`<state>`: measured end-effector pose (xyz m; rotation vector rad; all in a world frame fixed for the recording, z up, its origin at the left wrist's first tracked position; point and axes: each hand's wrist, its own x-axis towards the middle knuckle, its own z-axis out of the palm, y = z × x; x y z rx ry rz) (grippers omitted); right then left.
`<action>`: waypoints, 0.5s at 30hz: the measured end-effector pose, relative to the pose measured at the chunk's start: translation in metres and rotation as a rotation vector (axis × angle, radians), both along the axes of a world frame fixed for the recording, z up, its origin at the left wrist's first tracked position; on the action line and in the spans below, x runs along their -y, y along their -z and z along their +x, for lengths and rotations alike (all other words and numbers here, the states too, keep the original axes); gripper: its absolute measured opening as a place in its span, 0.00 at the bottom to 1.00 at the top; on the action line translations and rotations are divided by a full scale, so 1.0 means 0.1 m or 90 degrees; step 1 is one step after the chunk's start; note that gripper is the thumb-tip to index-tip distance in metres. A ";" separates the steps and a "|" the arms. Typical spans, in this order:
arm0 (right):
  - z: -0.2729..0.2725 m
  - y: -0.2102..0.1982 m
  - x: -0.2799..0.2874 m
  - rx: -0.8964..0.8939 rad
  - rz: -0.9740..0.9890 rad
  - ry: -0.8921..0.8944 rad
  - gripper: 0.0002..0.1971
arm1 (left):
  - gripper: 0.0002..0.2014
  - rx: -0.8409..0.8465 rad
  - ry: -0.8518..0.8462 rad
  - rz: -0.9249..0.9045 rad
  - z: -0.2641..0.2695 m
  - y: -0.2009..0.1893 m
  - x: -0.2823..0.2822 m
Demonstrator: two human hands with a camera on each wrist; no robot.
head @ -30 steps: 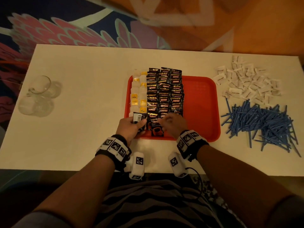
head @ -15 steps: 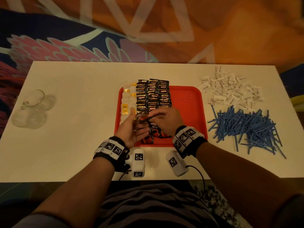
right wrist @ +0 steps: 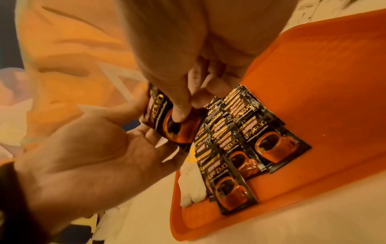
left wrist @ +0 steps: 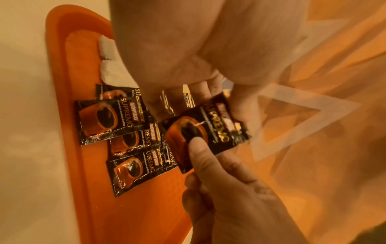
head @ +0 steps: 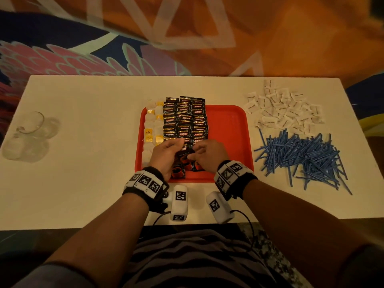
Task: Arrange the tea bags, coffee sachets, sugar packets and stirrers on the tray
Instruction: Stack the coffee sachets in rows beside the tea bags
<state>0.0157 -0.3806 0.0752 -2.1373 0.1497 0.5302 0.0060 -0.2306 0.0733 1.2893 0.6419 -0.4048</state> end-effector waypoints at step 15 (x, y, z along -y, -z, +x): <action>-0.05 0.62 0.18 -0.150 -0.013 0.035 0.06 | 0.04 0.130 0.268 0.572 -0.15 0.34 -0.18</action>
